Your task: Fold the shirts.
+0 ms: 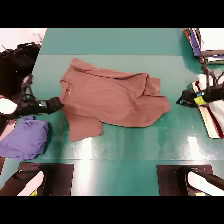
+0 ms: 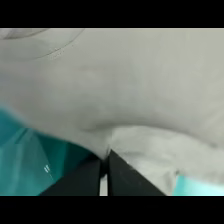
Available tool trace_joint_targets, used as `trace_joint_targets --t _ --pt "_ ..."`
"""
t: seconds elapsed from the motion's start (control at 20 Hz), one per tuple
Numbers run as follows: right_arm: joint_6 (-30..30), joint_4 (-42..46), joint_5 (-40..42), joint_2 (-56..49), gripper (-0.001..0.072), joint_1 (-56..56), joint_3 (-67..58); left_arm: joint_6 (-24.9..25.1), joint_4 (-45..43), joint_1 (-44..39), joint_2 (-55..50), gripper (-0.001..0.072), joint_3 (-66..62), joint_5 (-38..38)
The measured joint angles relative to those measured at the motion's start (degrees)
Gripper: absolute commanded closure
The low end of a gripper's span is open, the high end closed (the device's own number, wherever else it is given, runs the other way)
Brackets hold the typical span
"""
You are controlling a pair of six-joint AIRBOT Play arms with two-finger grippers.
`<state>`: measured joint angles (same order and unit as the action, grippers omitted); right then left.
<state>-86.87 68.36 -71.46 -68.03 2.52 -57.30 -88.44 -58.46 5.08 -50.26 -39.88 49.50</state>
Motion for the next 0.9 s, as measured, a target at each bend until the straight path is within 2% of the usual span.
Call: trace_joint_targets --t 0.25,0.3,0.5,0.6,0.65,0.7,0.9 --pt "3.52 -9.55 4.11 -2.97 0.0422 2.56 10.05 0.24 -1.49 2.29 0.0 0.0682 -2.38 1.55" --pt "4.44 -11.45 4.46 -3.82 0.0384 2.47 11.1 0.26 -1.57 2.47 -0.02 0.0682 -2.56 1.73" --pt "6.38 -15.58 6.58 -6.43 0.0382 -0.59 13.09 0.33 -1.88 2.8 -0.02 0.0682 -2.86 1.99" --pt "6.75 -16.68 8.44 -6.95 0.0416 -2.32 13.4 0.37 -1.95 2.84 -0.02 0.0682 -2.95 2.1" --pt "6.93 -17.09 9.22 -7.13 0.0606 -2.99 13.49 0.37 -1.95 2.86 -0.02 0.0682 -2.95 2.25" --pt "7.08 -16.98 10.1 -7.3 0.0691 -3.56 13.6 0.37 -1.99 2.89 -0.02 0.0682 -2.97 2.4" --pt "7.39 -17.25 11.3 -5.16 0.0692 -4.28 12.81 0.37 -2.08 2.89 0.37 0.0682 -4.35 4.28"
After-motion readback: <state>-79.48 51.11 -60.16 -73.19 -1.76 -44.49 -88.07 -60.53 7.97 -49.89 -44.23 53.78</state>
